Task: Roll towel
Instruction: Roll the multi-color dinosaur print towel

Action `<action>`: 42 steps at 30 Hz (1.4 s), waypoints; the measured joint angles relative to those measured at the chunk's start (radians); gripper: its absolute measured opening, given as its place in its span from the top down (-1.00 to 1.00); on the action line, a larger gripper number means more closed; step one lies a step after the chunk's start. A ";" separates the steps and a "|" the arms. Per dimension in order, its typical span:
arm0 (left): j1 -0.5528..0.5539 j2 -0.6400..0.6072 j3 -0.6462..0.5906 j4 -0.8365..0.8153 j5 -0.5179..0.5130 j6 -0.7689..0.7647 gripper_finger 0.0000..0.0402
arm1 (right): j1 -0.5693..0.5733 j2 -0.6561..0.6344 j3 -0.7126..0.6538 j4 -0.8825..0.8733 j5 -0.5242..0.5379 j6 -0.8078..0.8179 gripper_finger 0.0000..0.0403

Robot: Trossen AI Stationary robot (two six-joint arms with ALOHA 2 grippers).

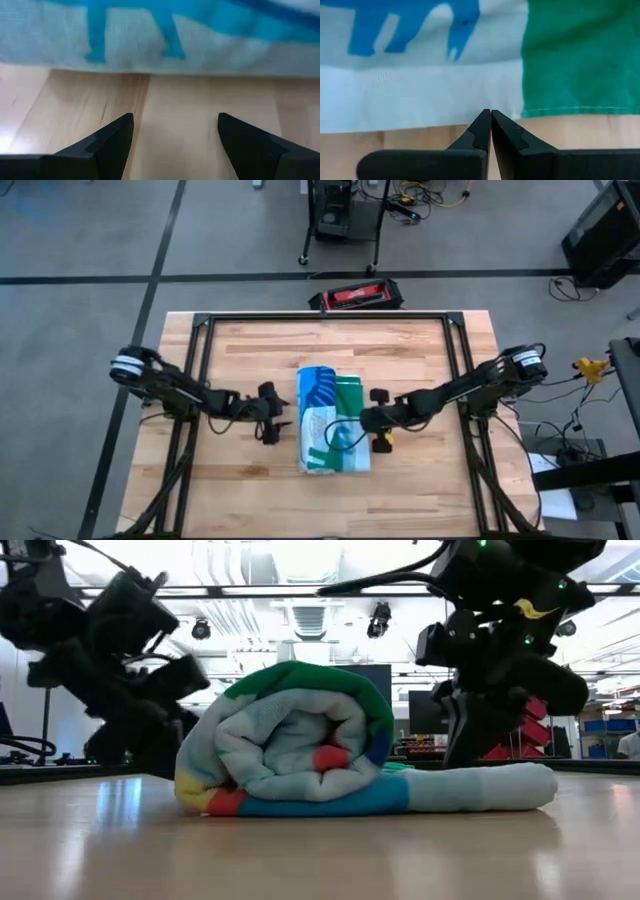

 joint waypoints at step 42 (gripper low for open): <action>-0.010 0.093 0.167 0.138 -0.023 0.074 -0.36 | -0.015 -0.082 -0.011 -0.119 0.001 -0.046 1.00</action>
